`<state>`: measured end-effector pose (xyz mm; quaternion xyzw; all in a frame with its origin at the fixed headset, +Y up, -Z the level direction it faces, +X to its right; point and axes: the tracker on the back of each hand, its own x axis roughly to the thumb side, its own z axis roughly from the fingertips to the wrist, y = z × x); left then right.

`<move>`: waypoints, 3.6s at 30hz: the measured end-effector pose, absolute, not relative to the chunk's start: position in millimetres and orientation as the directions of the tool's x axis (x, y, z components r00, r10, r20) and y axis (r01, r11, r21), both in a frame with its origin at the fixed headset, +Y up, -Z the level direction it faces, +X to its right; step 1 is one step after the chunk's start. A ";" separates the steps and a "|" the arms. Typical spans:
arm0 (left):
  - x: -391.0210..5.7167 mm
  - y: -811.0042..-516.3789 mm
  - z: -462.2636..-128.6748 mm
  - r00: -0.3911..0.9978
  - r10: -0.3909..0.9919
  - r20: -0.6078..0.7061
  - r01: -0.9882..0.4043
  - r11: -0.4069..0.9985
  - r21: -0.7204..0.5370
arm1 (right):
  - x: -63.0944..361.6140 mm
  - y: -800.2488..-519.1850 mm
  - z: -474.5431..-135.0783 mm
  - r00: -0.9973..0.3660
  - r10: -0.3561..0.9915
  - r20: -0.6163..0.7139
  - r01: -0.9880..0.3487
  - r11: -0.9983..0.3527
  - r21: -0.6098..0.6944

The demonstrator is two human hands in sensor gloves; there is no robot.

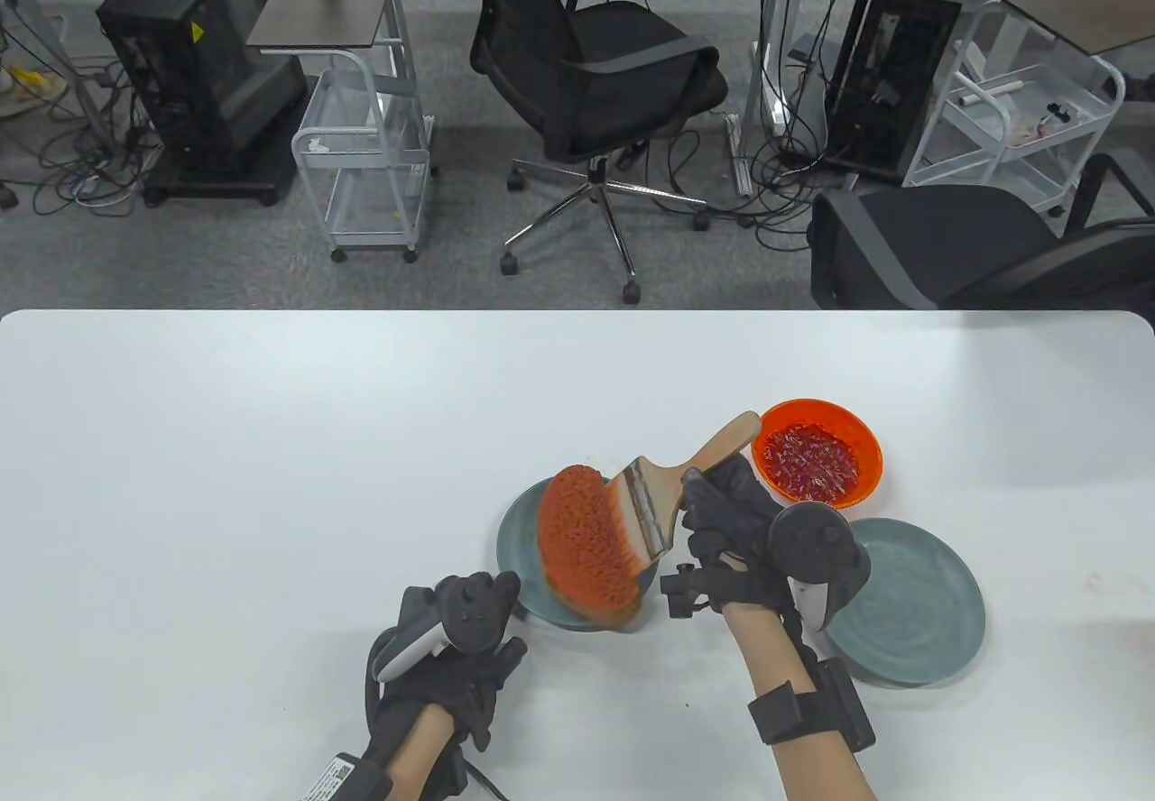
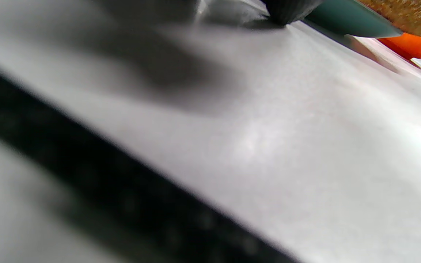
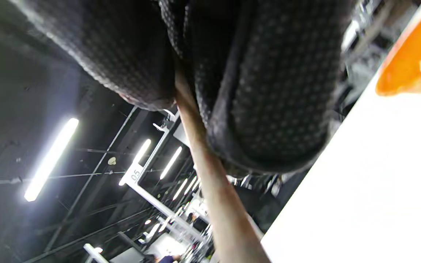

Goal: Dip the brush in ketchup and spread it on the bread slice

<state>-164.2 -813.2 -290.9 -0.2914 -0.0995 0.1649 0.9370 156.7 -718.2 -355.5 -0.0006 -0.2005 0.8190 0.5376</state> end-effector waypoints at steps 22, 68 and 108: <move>-163.7 -813.3 -290.7 0.925 0.372 0.084 -0.258 0.773 -0.579 | 131.8 -734.3 -355.9 -0.301 0.938 0.173 -0.942 -0.264 -0.207; -162.8 -813.6 -289.3 0.931 0.352 0.093 -0.239 0.784 -0.573 | 224.4 -649.4 -270.6 -0.824 0.437 0.362 -0.563 -0.552 -0.615; -163.4 -812.8 -289.4 0.932 0.351 0.088 -0.243 0.787 -0.568 | 224.9 -739.0 -284.8 -0.941 -0.211 0.264 0.167 -0.969 -0.181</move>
